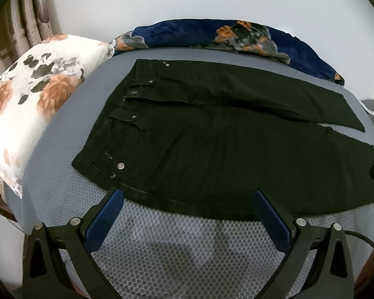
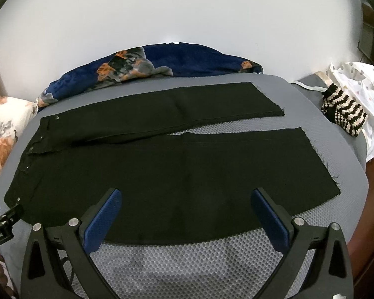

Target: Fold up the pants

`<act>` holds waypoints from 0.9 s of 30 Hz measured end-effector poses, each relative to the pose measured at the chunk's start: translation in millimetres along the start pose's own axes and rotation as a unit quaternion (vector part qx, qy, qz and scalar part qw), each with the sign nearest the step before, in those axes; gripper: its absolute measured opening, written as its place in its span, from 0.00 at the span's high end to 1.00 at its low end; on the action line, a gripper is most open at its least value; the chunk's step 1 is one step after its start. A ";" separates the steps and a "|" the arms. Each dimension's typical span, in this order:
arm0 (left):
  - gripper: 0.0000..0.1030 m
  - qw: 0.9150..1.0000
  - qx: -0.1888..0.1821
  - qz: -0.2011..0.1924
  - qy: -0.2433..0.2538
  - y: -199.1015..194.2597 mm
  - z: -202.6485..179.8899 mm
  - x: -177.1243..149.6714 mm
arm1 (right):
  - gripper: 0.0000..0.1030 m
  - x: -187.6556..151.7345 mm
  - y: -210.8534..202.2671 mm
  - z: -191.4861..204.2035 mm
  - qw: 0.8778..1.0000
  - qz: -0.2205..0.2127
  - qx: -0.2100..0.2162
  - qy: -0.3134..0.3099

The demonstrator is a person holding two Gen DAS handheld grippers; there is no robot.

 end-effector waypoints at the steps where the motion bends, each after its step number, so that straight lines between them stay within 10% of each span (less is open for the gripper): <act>1: 0.00 1.000 0.001 0.000 0.000 0.4 -0.1 -0.2 | 0.00 0.2 0.1 0.4 1.000 -0.001 0.000 0.000; 27: 0.00 1.000 0.003 -0.001 -0.006 3.9 3.6 -4.5 | 0.00 -1.8 -0.7 7.7 1.000 -0.007 0.007 -0.005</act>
Point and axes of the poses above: each gripper's, at about its wrist camera, not at the fingertips, and y roughly the way its jaws point, z to its left, x to its top, the point moved 1 cm from there along y, roughly the way its jaws point, and after that the axes turned 1 degree about -y, right-handed, at the moved point
